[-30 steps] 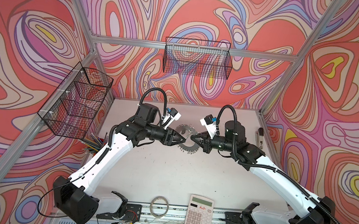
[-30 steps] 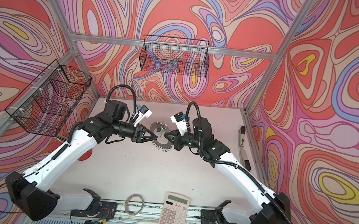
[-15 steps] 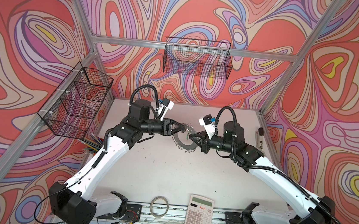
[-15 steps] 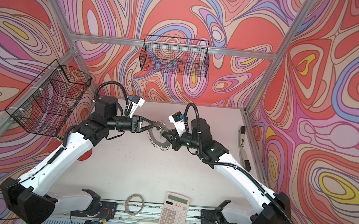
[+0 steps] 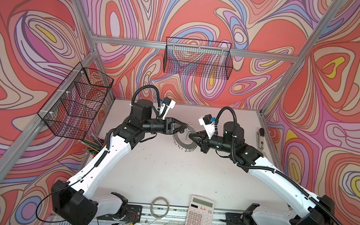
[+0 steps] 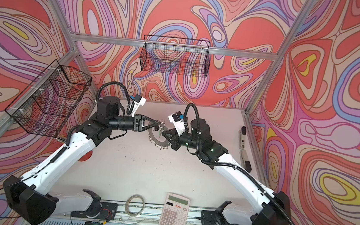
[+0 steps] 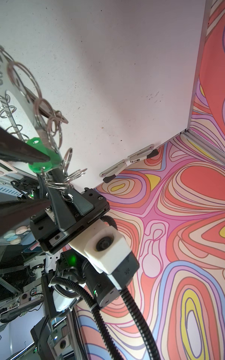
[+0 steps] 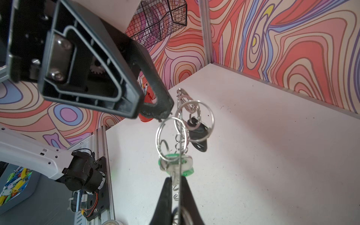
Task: Attach keys to a key ring
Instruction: Insert the key into the keyring.
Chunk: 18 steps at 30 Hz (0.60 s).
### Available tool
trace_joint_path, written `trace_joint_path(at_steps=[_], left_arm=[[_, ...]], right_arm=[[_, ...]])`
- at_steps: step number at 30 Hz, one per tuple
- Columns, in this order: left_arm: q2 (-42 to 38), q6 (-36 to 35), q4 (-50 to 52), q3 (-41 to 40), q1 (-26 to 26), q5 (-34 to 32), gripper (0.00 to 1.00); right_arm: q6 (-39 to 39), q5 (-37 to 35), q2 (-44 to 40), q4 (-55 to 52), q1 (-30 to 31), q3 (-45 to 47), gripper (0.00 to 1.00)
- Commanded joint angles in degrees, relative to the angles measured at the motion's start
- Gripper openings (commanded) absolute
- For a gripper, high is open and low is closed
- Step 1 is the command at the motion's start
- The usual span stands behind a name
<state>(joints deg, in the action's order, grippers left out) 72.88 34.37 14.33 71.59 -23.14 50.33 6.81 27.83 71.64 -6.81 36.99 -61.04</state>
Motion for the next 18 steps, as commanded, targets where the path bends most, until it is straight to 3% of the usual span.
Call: trace_joint_path(at_steps=[1,18], left_arm=[[0.3,0.3,-1.8,-0.7,-0.5,0.1,0.32],[0.0,-2.3,0.3,-0.5,-1.5,-1.5,0.34]], right_arm=[[-0.2,-0.4,0.6,3.1,0.3,-1.1,0.00],[-0.1,-0.4,1.7,3.6,0.6,-1.2,0.00]])
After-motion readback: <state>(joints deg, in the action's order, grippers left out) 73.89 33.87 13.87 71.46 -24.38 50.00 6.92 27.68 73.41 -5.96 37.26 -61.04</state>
